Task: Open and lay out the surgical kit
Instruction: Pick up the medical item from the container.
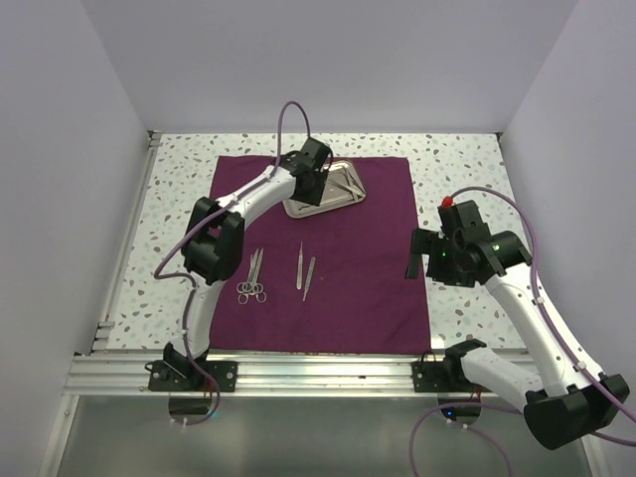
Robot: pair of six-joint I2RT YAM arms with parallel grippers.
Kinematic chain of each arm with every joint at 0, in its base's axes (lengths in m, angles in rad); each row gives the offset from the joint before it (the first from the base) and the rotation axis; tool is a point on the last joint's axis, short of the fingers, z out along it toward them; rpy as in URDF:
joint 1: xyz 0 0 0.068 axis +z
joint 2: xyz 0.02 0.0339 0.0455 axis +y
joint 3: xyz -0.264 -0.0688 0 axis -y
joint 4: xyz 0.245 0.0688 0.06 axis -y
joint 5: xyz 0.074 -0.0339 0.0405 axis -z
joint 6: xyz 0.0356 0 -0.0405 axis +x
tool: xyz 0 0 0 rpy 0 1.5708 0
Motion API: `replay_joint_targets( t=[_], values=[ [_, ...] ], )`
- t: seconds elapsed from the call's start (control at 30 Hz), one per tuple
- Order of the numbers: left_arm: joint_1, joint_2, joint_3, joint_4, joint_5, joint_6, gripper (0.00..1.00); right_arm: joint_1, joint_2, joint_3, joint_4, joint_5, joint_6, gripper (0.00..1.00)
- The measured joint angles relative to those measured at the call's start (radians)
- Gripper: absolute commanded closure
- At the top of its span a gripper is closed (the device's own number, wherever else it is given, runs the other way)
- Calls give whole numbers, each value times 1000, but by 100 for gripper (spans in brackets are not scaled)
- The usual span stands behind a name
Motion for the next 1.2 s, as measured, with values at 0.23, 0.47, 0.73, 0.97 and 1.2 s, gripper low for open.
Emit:
replay_joint_targets(
  t=[0.23,0.47,0.73,0.97,1.2],
  values=[
    [10,96,80,-1,37,46,43,0,43,21,0,11,1,2],
    [48,140,90,1,66,66,44,0,66,21,0,26,7,2],
    [65,154,92,1,105,81,53,0,84,21,2,29,8,2],
    [65,154,84,6,137,97,64,0,97,21,5,32,8,2],
    [71,154,76,6,160,97,75,0,96,21,8,37,8,1]
  ],
)
